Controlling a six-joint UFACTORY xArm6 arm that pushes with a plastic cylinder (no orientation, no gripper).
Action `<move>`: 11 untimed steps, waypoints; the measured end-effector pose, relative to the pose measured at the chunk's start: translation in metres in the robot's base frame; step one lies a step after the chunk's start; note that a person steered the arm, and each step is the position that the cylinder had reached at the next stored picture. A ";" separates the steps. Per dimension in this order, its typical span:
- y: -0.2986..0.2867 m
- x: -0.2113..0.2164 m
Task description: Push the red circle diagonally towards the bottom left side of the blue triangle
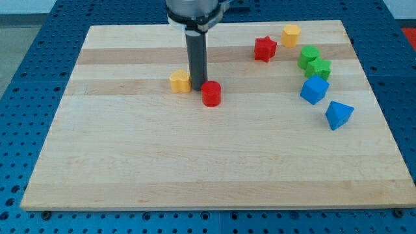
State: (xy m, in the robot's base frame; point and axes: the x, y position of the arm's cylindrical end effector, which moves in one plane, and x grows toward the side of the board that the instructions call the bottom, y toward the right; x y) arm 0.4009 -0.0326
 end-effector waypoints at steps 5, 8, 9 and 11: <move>0.035 0.118; 0.110 0.081; 0.140 0.111; 0.145 0.133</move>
